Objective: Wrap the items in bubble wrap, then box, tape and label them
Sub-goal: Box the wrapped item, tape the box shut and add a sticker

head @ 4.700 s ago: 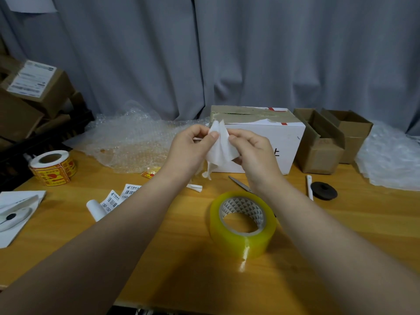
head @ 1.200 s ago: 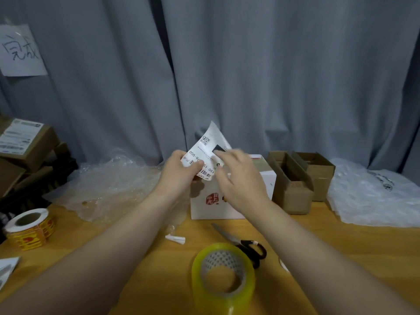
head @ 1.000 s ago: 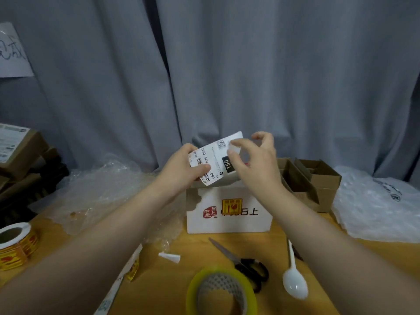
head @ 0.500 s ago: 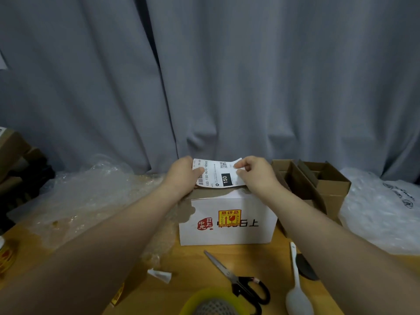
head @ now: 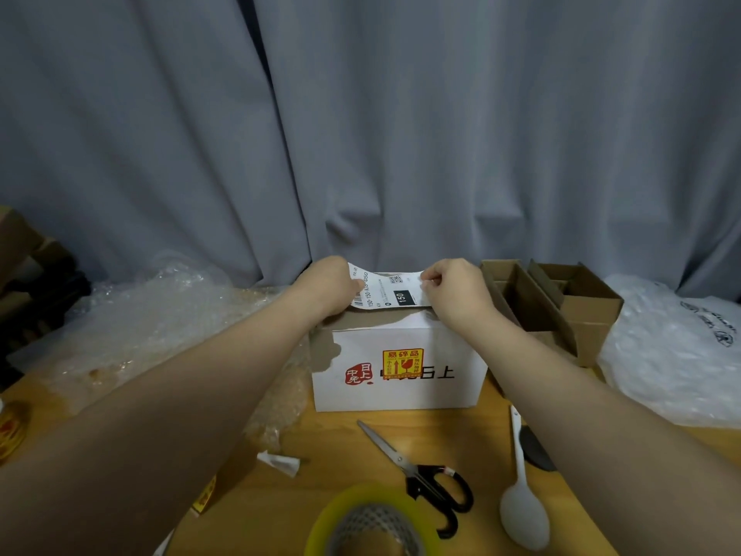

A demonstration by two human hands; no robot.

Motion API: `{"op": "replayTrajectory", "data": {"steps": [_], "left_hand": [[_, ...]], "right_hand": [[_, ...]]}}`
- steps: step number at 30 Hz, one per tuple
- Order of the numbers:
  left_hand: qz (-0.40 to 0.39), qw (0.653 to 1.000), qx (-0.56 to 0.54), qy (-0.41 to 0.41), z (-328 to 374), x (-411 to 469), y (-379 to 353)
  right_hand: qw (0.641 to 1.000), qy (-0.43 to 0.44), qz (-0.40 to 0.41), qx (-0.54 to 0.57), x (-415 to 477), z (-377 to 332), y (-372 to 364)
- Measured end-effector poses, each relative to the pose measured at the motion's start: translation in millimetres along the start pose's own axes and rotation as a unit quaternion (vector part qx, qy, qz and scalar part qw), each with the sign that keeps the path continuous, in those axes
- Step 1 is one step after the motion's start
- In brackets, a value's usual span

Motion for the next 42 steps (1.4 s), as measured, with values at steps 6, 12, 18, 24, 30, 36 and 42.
{"op": "replayTrajectory", "data": {"steps": [6, 12, 18, 24, 30, 36, 42], "left_hand": [[-0.011, 0.999, 0.041, 0.002, 6.2, 3.2, -3.6], [-0.002, 0.998, 0.062, -0.004, 10.0, 5.1, -5.8], [-0.011, 0.999, 0.052, -0.006, 10.4, 5.6, -8.3], [-0.025, 0.999, 0.044, -0.006, 8.6, 6.7, -8.3], [-0.03, 0.998, 0.055, 0.01, 7.9, 6.0, -8.7], [-0.038, 0.999, 0.031, 0.008, 0.5, 8.9, -8.4], [-0.013, 1.0, 0.013, 0.001, -8.1, 8.4, -3.6]], "right_hand": [[1.0, 0.001, -0.002, -0.028, -2.8, -1.5, 2.0], [0.996, 0.006, -0.006, -0.088, -0.5, -1.2, 2.8], [0.972, -0.001, 0.01, -0.234, -1.3, 3.3, 4.3], [0.952, 0.162, -0.185, -0.181, -26.8, -36.4, -36.8], [0.935, 0.071, -0.245, -0.245, -19.4, -0.3, -36.2], [0.915, 0.069, -0.24, -0.317, -22.0, -2.5, -34.1], [0.898, 0.109, -0.281, -0.321, -36.6, -31.9, -51.2]]}}
Point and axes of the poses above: each hand's wrist, its own x-axis towards the middle knuckle, its own y-axis out of the back of the hand, z = x × y, the point moved 7 cm from there along x, towards the middle knuckle, and after that the axes turned 9 degrees about -z, right-handed, at the moved point
